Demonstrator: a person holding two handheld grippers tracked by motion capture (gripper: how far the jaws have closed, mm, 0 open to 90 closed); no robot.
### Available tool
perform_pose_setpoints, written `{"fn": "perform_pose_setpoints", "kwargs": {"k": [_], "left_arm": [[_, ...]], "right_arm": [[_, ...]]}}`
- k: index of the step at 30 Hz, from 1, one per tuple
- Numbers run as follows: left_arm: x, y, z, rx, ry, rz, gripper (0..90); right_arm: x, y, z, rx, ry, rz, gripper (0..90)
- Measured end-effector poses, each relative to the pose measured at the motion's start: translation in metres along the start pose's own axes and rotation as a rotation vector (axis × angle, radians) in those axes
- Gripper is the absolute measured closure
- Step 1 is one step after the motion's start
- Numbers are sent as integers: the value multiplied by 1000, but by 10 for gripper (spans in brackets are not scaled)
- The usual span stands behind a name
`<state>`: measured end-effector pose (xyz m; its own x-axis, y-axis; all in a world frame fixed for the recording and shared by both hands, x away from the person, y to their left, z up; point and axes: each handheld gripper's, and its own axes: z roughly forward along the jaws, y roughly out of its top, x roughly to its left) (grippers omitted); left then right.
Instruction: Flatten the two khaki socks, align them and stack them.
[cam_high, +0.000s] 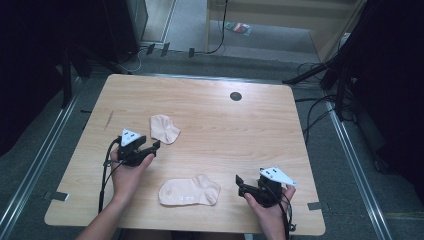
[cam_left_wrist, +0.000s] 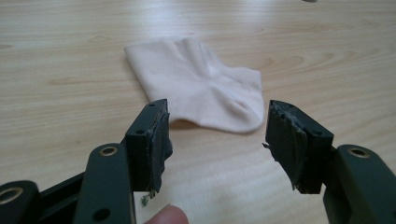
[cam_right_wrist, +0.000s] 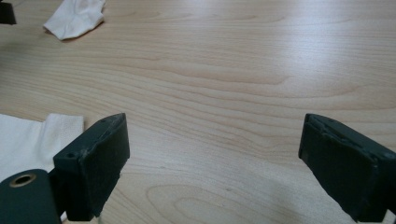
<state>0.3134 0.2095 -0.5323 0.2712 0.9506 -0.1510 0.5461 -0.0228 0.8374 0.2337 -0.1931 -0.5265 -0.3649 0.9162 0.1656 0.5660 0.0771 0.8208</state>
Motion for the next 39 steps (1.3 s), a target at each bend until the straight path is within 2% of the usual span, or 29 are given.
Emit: {"fn": "perform_pose_setpoints", "kwargs": {"k": [1, 2, 3, 6, 7, 8, 9, 12, 13, 16, 17, 18, 19, 20, 22, 23, 24, 25, 28, 30, 31, 32, 33, 34, 35, 36, 37, 39], "left_arm": [[0, 5, 8, 3, 17, -15, 413], [0, 5, 8, 3, 17, -15, 415], [-1, 9, 17, 16, 33, -2, 416], [-2, 14, 27, 31, 44, 6, 418], [-2, 18, 36, 52, 56, 15, 418], [-2, 18, 36, 52, 56, 15, 418], [0, 20, 44, 81, 62, 17, 419], [0, 22, 50, 101, 77, 21, 424], [1, 22, 54, 107, 85, 3, 430], [2, 21, 57, 123, 94, -13, 436], [1, 19, 59, 137, 121, 8, 468], [1, 19, 59, 137, 121, 8, 500], [0, 19, 59, 142, 158, 12, 554], [0, 19, 59, 142, 158, 12, 599], [0, 19, 60, 139, 173, 20, 745], [1, 20, 59, 144, 166, 19, 745], [2, 20, 58, 144, 158, 16, 838], [3, 20, 57, 150, 147, 10, 870], [3, 21, 51, 137, 110, -4, 888], [-3, 24, 41, 95, 66, 5, 890], [-10, 28, 31, 56, 29, 3, 891], [-10, 28, 31, 56, 29, 3, 891], [-14, 30, 25, 38, 5, 11, 891], [-24, 34, 13, 10, -40, 22, 892], [-29, 35, 7, -7, -59, 28, 892], [-29, 35, 7, -7, -59, 28, 892], [-36, 36, -1, -27, -88, 37, 892], [-43, 36, -8, -38, -112, 48, 892]], "right_arm": [[0, 0, 1, 2, 3, 3, 89], [0, 0, 2, 5, 0, 6, 91], [0, 0, 2, 10, 2, 7, 93], [0, 0, 3, 14, 2, 11, 97], [0, 0, 3, 15, -1, 11, 99], [0, 0, 3, 15, -1, 11, 99], [0, 0, 2, 13, 0, 12, 111], [-1, 0, 2, 12, -3, 14, 112], [-2, 0, 2, 13, -2, 15, 117], [-2, 0, 2, 13, -2, 15, 122], [-2, 0, 3, 16, -2, 10, 124], [-2, 0, 3, 16, -2, 10, 124], [-2, 0, 3, 21, -6, 13, 126], [-2, 0, 3, 21, -6, 13, 126], [-1, 0, 5, 24, -5, 11, 129], [-1, 0, 5, 24, -5, 11, 129], [0, 1, 6, 27, -7, 13, 131], [1, 1, 7, 25, -6, 13, 133], [7, 4, 5, 15, -19, 2, 143], [13, 8, 2, -3, -15, -6, 163], [20, 13, 0, -22, -1, -12, 194], [20, 13, 0, -22, -1, -12, 194], [23, 14, 0, -30, 7, -16, 218], [31, 19, 1, -44, 36, -25, 268], [35, 21, 1, -45, 43, -26, 276], [35, 21, 1, -45, 43, -26, 276], [39, 24, 3, -45, 56, -27, 294], [49, 28, 8, -41, 96, -25, 315]]}}
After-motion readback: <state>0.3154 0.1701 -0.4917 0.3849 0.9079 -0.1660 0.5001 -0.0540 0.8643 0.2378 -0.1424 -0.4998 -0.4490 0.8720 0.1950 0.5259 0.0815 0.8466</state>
